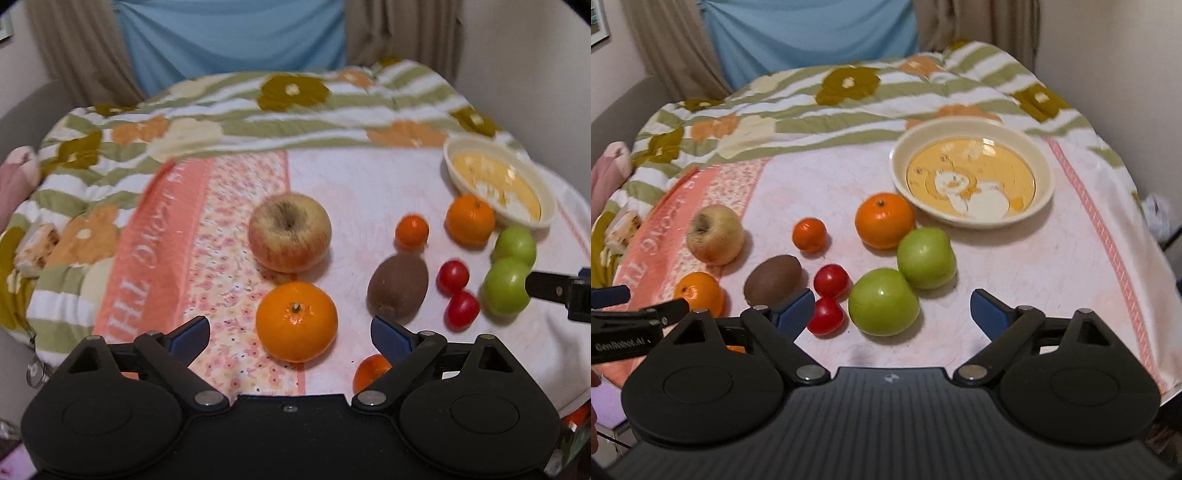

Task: Organize fruits
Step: 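Grasp the large orange with the left tool while the right tool grasps a green apple, then carry the orange and green apple to the duck bowl with both tools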

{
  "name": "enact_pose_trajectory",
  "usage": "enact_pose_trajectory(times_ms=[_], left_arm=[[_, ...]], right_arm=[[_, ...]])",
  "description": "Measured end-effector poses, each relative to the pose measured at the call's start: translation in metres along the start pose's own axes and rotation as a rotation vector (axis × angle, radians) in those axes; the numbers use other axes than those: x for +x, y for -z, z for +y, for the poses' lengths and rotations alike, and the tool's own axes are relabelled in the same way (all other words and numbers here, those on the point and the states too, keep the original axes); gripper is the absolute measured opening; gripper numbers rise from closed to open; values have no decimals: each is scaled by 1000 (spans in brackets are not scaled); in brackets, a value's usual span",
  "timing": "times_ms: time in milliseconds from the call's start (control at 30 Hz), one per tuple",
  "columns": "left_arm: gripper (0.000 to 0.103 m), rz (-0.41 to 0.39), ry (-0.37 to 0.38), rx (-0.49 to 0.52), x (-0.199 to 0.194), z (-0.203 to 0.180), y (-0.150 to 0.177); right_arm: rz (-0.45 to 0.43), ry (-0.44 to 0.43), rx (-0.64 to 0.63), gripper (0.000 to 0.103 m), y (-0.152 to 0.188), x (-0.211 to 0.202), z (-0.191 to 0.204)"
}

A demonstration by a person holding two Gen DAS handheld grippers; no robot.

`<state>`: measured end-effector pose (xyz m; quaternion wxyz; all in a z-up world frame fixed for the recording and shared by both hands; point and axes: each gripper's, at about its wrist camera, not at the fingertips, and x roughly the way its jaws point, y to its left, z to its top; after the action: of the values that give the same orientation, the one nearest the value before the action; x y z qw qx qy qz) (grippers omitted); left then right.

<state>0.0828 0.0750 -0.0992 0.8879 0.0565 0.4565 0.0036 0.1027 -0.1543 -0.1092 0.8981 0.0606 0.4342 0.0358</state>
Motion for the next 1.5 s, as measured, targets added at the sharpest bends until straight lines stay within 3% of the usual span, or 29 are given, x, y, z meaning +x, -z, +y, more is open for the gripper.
enact_pose_trajectory(times_ms=[333, 467, 767, 1033, 1500], left_arm=[[89, 66, 78, 112, 45, 2, -5], [83, 89, 99, 147, 55, 4, -4], [68, 104, 141, 140, 67, 13, -7], [68, 92, 163, 146, 66, 15, -5], [67, 90, 179, 126, 63, 20, -1]], right_arm=[[30, 88, 87, 103, 5, 30, 12], [48, 108, 125, 95, 5, 42, 11], [56, 129, 153, 93, 6, 53, 17], [70, 138, 181, 80, 4, 63, 17], [94, 129, 190, 73, 3, 71, 18]])
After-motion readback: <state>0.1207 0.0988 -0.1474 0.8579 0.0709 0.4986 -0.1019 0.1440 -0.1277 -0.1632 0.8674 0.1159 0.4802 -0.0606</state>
